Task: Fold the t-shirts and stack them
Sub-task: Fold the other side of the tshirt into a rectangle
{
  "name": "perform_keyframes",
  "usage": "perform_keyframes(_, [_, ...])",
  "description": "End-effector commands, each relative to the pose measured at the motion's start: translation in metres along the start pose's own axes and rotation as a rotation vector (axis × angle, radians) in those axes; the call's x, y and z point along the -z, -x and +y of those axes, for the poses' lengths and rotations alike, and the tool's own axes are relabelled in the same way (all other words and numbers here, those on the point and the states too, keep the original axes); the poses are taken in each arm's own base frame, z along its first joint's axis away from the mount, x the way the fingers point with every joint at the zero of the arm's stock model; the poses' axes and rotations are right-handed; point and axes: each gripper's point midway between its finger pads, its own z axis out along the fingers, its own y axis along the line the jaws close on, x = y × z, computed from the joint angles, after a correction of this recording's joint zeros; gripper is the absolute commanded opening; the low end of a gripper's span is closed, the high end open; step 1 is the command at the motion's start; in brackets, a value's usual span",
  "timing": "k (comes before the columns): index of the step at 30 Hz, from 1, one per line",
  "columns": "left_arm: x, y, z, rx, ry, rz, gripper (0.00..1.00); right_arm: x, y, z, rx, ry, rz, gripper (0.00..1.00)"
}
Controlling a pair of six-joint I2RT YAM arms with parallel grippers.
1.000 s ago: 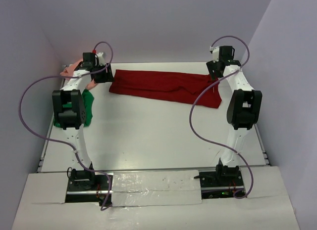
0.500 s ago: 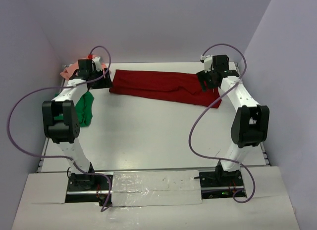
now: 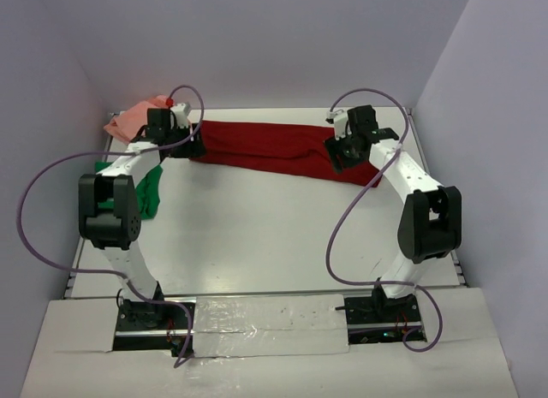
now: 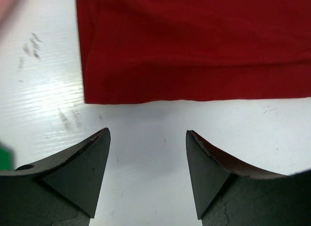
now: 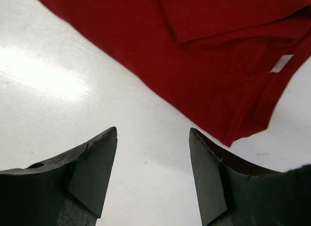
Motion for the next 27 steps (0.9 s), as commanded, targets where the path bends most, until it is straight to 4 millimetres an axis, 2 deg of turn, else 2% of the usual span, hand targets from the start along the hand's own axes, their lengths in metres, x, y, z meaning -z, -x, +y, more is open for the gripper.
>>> perform_keyframes(1, [-0.020, -0.002, -0.011, -0.026, -0.049, 0.002, 0.72, 0.008, -0.005, 0.015, -0.016, 0.042, 0.008, 0.65])
perform_keyframes(3, [-0.027, -0.002, -0.012, -0.019, -0.051, 0.001, 0.71, 0.010, -0.007, 0.021, -0.013, 0.058, 0.009, 0.63])
perform_keyframes(6, [-0.039, 0.002, -0.017, -0.028, -0.054, -0.012, 0.66, 0.015, -0.012, 0.022, -0.018, 0.042, 0.009, 0.40])
perform_keyframes(7, [-0.041, 0.005, -0.018, -0.030, -0.048, -0.023, 0.64, 0.016, -0.013, 0.023, -0.014, 0.045, 0.010, 0.26])
perform_keyframes(8, [-0.046, 0.011, -0.019, -0.037, -0.049, -0.037, 0.60, 0.017, -0.014, 0.022, -0.016, 0.043, 0.007, 0.00])
perform_keyframes(9, [-0.049, 0.014, -0.020, -0.039, -0.047, -0.044, 0.55, 0.019, -0.017, 0.024, -0.021, 0.045, 0.010, 0.00])
perform_keyframes(11, [-0.055, 0.029, -0.020, -0.041, -0.018, -0.085, 0.27, 0.023, -0.018, 0.025, -0.020, 0.040, 0.002, 0.00])
perform_keyframes(12, [-0.057, 0.035, -0.021, -0.044, -0.013, -0.100, 0.09, 0.022, -0.020, 0.025, -0.025, 0.035, -0.003, 0.00])
perform_keyframes(13, [-0.058, 0.049, -0.019, -0.042, 0.013, -0.134, 0.02, 0.023, -0.019, 0.026, -0.023, 0.036, -0.011, 0.00])
perform_keyframes(17, [-0.065, 0.073, -0.021, -0.043, 0.031, -0.214, 0.00, 0.022, -0.020, 0.024, -0.025, 0.022, -0.018, 0.00])
perform_keyframes(19, [-0.066, 0.092, -0.031, -0.067, 0.019, -0.286, 0.00, 0.020, -0.021, 0.026, -0.029, 0.028, -0.010, 0.00])
perform_keyframes(20, [-0.072, 0.092, -0.027, -0.076, 0.046, -0.290, 0.00, 0.019, -0.021, 0.026, -0.031, 0.028, -0.008, 0.00])
perform_keyframes(22, [-0.078, 0.099, -0.034, -0.096, 0.035, -0.292, 0.00, 0.019, -0.019, 0.025, -0.032, 0.027, -0.011, 0.00])
perform_keyframes(25, [-0.106, 0.082, -0.028, -0.100, 0.048, -0.242, 0.00, 0.022, -0.017, 0.025, -0.033, 0.024, -0.020, 0.00])
perform_keyframes(27, [-0.117, 0.069, -0.026, -0.098, 0.054, -0.198, 0.00, 0.026, -0.013, 0.022, -0.044, 0.008, -0.029, 0.00])
